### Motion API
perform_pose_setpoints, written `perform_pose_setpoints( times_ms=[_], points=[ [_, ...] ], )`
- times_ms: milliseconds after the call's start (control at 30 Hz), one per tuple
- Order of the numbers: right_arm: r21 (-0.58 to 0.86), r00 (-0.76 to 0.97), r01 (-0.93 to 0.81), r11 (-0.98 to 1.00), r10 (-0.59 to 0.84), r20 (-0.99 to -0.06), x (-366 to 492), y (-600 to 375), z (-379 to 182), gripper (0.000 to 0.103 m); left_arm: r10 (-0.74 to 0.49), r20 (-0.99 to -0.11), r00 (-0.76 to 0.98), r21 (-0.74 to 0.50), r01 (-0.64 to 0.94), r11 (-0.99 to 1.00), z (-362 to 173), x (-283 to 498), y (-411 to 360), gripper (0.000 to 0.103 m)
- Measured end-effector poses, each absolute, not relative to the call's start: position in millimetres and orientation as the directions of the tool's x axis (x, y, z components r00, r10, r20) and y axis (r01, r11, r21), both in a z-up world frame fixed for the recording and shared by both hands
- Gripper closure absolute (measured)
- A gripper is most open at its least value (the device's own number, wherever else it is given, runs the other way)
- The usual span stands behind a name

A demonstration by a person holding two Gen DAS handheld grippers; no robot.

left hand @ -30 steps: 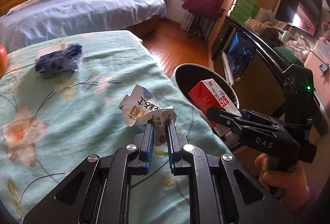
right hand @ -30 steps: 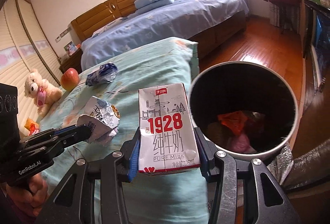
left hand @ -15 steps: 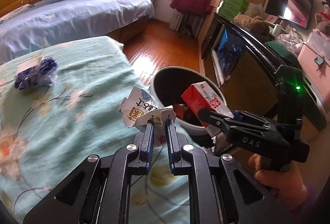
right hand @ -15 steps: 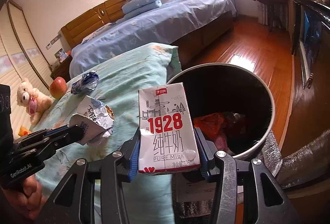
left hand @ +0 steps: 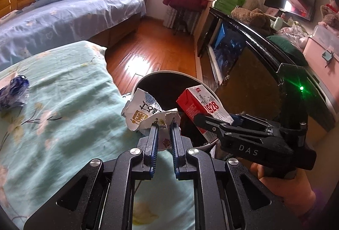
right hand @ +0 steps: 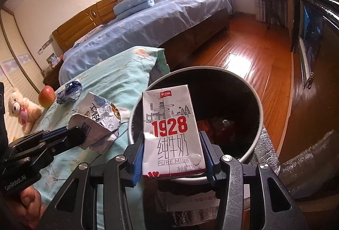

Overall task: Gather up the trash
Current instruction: 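Carry the white wrapper and milk carton over the bin, then open both tools over the bin to drop the wrapper and carton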

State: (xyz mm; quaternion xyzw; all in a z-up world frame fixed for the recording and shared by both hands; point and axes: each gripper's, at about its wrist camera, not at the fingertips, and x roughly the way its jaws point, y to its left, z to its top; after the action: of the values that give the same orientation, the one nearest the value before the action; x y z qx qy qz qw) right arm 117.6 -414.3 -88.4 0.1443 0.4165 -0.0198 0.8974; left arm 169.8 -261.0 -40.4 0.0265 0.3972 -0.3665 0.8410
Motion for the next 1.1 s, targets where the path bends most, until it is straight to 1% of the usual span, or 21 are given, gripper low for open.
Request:
perform_pose_setpoints(
  times_ms=[333, 1100],
  points=[
    [0.239, 0.639, 0.182, 0.954, 0.071, -0.766, 129.9, -438.4, -92.3, 0.055, -0.599, -0.703, 0.383, -0.245, 0.661, 0.709, -44.9, 182.5, -282.5, 0.092],
    [0.241, 0.623, 0.204, 0.949, 0.064, -0.779, 145.4, -458.2, -96.9, 0.055, -0.592, -0.718, 0.367, -0.246, 0.661, 0.709, -50.3, 192.6, -294.7, 0.092]
  ],
)
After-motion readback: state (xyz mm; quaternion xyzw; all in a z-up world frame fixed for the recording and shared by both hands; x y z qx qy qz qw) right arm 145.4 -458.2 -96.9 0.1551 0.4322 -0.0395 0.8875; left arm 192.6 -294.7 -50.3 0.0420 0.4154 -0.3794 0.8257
